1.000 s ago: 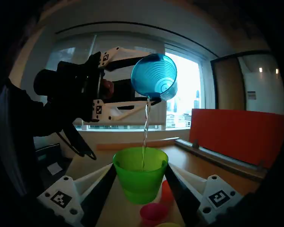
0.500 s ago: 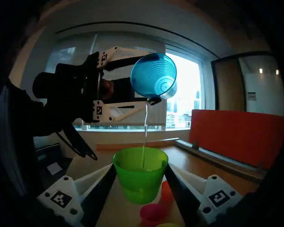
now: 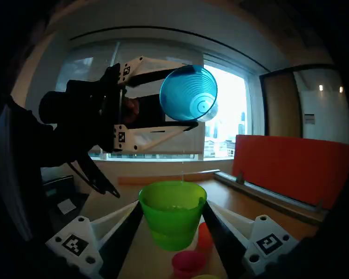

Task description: Pour water

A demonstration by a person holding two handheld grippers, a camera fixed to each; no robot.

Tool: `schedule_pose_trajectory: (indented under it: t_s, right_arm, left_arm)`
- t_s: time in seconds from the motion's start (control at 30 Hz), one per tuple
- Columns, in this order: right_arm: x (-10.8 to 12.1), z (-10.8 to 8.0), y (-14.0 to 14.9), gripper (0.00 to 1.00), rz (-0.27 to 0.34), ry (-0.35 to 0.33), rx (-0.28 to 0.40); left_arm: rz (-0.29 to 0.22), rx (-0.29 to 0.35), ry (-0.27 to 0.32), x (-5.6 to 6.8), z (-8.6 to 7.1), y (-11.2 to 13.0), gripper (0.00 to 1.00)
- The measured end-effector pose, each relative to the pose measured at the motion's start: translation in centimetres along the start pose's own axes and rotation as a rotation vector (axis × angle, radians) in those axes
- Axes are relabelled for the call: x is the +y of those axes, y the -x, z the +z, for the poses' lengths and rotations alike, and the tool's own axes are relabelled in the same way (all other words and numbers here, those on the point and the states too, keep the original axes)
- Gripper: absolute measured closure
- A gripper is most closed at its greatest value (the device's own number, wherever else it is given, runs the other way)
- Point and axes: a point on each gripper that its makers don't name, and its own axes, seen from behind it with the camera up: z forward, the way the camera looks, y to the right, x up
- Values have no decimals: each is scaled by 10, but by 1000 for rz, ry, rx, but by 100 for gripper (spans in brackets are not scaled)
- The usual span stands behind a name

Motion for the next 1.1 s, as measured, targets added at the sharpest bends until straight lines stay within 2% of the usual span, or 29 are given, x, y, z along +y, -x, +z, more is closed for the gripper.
schedule_pose_trajectory:
  t_s: [0.4,0.77,1.1]
  right_arm:
    - [0,0,-1,11,-2,1,0]
    - [-1,-1,-2,11,-4,1,0]
    - [-3,-3,-2,11,-9,0,-1]
  left_arm:
    - [2,1,-4,1,-3,-1,14]
    - [-4,0,-16,-6,1,3,14]
    - [-93,-13,-23,-4,6,11,14]
